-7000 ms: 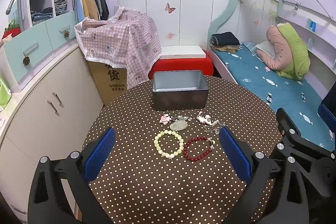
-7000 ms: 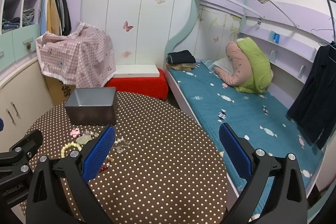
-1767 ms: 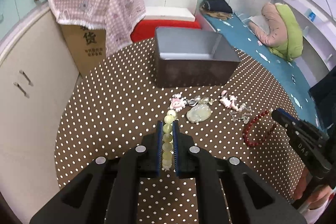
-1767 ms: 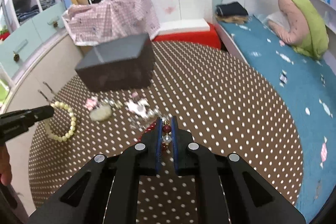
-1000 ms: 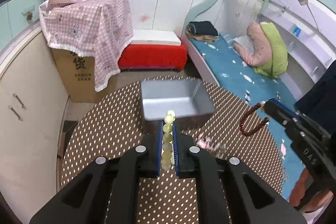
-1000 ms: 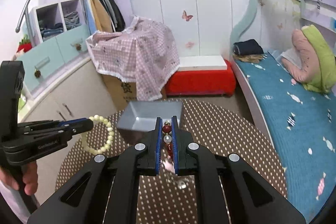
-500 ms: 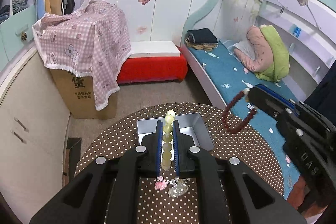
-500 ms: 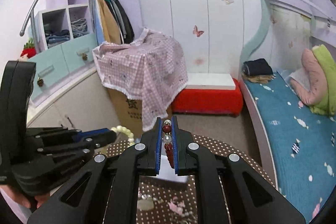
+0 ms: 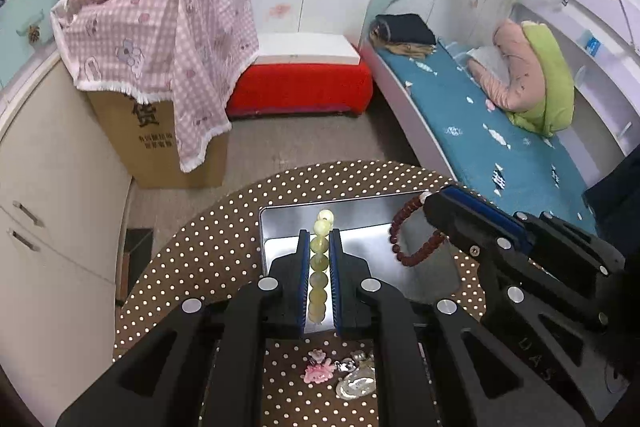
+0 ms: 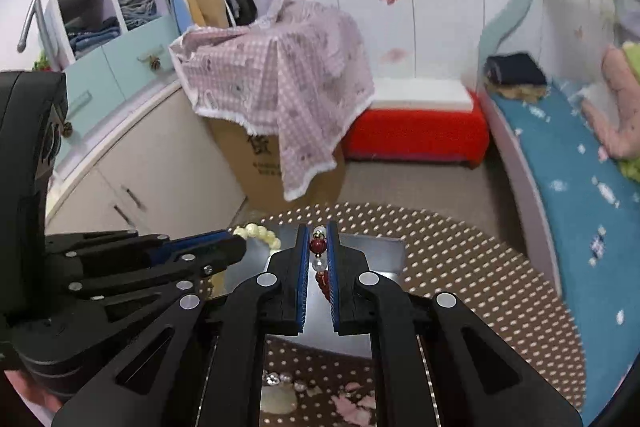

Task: Organize jewelry
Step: 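Carry both bracelets into the grey metal box and open both grippers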

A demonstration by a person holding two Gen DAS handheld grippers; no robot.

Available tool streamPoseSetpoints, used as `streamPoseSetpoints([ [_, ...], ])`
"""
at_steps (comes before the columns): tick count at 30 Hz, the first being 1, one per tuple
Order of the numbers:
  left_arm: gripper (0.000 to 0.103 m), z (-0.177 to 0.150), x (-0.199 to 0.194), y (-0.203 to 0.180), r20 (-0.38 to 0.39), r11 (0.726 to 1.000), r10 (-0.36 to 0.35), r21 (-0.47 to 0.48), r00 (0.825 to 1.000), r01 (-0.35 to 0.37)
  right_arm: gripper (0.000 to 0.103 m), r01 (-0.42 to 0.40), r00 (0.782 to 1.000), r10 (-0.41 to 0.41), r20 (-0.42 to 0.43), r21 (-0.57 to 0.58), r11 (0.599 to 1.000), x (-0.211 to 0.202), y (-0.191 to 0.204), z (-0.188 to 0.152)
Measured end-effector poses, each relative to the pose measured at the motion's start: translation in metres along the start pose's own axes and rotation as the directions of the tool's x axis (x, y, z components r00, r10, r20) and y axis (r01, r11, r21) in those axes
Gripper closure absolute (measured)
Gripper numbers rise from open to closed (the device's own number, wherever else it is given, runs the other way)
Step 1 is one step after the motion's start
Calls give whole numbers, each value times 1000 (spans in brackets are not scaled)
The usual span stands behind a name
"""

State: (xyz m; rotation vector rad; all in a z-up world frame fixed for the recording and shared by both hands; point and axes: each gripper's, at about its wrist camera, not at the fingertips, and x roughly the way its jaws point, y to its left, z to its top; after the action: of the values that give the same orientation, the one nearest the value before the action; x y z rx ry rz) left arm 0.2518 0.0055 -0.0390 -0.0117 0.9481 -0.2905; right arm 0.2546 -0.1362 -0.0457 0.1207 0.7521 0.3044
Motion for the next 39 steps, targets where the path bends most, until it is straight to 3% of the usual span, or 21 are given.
streamPoseSetpoints([
  [12, 93, 0, 39, 11, -87, 999, -5, -40, 996, 1, 91, -4, 997, 7, -72, 51, 999, 38, -13, -7],
  [16, 70, -1, 41, 16, -81, 998, -9, -61, 997, 4, 91, 30, 996, -25, -90, 54, 998, 41, -20, -8],
  [18, 69, -2, 39, 15, -79, 999, -7, -55, 997, 2, 79, 43, 994, -37, -103, 60, 997, 43, -23, -9],
  [19, 70, -2, 39, 15, -81, 998, -7, -57, 997, 2, 62, 57, 994, -50, -101, 67, 996, 43, -25, -9],
  [20, 69, -3, 38, 17, -80, 998, -4, -62, 997, -1, 53, 80, 993, -74, -88, 70, 994, 41, -27, -10],
  [21, 69, -4, 38, 17, -80, 998, -4, -60, 997, -1, 50, 90, 993, -85, -76, 70, 993, 38, -28, -10],
  [39, 69, -10, -2, 11, -42, 999, 8, -39, 999, -10, 32, 137, 991, -137, 0, 7, 991, -23, -16, -4],
])
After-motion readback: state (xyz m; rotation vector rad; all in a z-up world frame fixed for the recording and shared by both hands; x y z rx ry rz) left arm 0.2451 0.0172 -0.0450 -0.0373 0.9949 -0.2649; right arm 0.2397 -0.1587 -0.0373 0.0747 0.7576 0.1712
